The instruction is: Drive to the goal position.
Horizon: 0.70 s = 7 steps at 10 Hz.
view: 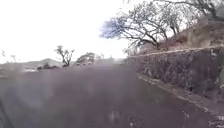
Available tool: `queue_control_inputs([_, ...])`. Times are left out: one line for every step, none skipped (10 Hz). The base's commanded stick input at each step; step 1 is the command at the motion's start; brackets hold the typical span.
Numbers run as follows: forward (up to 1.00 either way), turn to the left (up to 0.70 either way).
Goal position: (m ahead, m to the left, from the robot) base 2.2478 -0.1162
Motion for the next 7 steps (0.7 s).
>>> queue_control_inputs([0.7, 0.04])
queue_control_inputs([0.7, 0.03])
queue_control_inputs([0.7, 0.02])
queue_control_inputs([0.7, 0.05])
queue_control_inputs([0.7, 0.1])
queue_control_inputs([0.7, 0.0])
queue_control_inputs([0.7, 0.0])
